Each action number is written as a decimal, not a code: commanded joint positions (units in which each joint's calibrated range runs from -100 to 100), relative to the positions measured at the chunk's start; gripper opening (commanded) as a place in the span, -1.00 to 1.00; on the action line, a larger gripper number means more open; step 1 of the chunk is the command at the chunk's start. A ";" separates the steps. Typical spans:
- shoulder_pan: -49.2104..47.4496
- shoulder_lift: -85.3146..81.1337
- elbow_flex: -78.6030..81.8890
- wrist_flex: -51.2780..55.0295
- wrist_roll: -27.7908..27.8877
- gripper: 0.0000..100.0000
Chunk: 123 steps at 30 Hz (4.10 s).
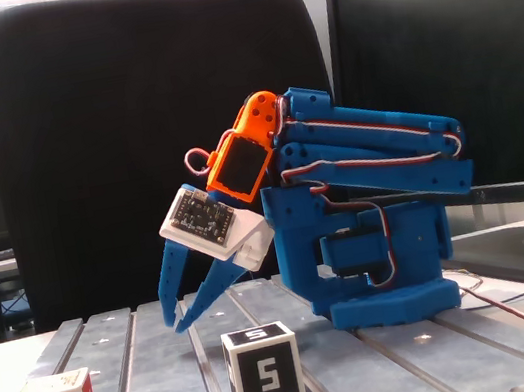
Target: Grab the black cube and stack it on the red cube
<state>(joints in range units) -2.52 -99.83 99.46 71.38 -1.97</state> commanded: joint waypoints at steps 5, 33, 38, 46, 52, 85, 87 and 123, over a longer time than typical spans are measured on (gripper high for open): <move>0.27 0.42 0.09 0.40 -0.50 -0.99; -2.02 1.50 -5.70 -9.77 -2.77 -0.99; -2.10 11.36 -12.75 -10.37 -2.77 -0.99; -1.95 36.26 -31.57 -9.94 -3.24 -0.99; -2.32 48.45 -41.43 -9.86 -9.39 -0.99; -11.25 61.07 -45.68 6.22 -62.73 -0.99; -13.69 60.57 -48.21 11.60 -66.57 -0.99; -39.53 86.30 -69.92 8.70 -78.83 -0.99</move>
<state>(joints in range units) -43.04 -13.74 31.88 82.12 -82.73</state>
